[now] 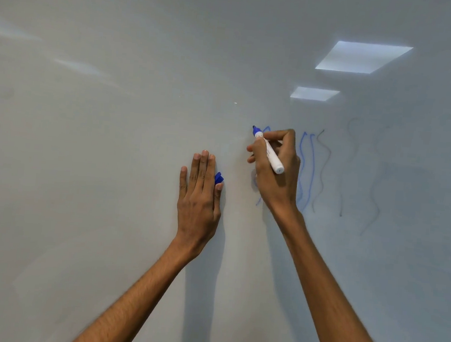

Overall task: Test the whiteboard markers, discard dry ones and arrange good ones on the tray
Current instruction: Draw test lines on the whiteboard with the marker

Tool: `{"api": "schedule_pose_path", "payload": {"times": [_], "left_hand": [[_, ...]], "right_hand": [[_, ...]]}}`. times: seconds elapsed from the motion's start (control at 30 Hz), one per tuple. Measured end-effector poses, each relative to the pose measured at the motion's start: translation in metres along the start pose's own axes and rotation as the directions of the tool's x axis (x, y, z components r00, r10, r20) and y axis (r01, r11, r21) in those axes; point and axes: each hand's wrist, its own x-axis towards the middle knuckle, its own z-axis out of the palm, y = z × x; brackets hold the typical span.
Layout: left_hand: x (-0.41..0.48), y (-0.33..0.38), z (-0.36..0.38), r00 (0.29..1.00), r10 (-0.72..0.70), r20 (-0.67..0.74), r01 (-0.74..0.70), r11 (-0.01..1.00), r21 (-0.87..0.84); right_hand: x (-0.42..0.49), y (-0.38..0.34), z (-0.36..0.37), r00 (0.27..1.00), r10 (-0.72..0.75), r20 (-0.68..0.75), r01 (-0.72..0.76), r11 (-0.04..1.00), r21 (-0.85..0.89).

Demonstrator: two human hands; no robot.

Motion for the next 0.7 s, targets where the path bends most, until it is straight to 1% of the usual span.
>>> {"api": "schedule_pose_path", "payload": {"times": [0.1, 0.13, 0.27, 0.37, 0.47, 0.53, 0.6, 0.7], "left_hand": [[-0.001, -0.004, -0.003, 1.0, 0.026, 0.008, -0.026, 1.0, 0.0], [-0.001, -0.006, -0.003, 0.999, 0.034, 0.005, -0.034, 0.999, -0.002], [-0.002, -0.007, -0.003, 0.999, 0.04, -0.001, -0.04, 0.999, -0.017], [-0.002, -0.004, -0.002, 1.0, 0.031, -0.002, -0.031, 0.999, -0.039], [-0.004, -0.004, -0.003, 0.999, 0.037, -0.009, -0.038, 0.998, -0.059], [-0.006, -0.007, -0.004, 0.999, 0.048, -0.015, -0.049, 0.995, -0.092], [-0.01, -0.012, -0.006, 0.998, 0.053, -0.016, -0.055, 0.991, -0.121], [-0.026, -0.013, -0.017, 0.997, 0.081, -0.003, -0.081, 0.985, -0.153]], "right_hand": [[-0.015, 0.013, 0.004, 0.997, -0.033, 0.064, 0.037, 0.998, -0.057], [-0.025, 0.018, 0.003, 0.997, -0.023, 0.075, 0.029, 0.997, -0.07], [-0.054, 0.03, -0.006, 0.998, 0.069, 0.015, -0.068, 0.997, -0.022], [-0.075, 0.035, -0.011, 0.994, 0.087, 0.059, -0.084, 0.995, -0.054], [-0.092, 0.04, -0.016, 0.987, 0.152, 0.041, -0.151, 0.988, -0.025], [-0.104, 0.043, -0.018, 0.979, 0.192, 0.075, -0.19, 0.981, -0.034], [-0.115, 0.042, -0.02, 0.965, 0.239, 0.105, -0.241, 0.97, 0.006], [-0.134, 0.037, -0.031, 0.951, 0.3, 0.073, -0.308, 0.937, 0.163]]}}
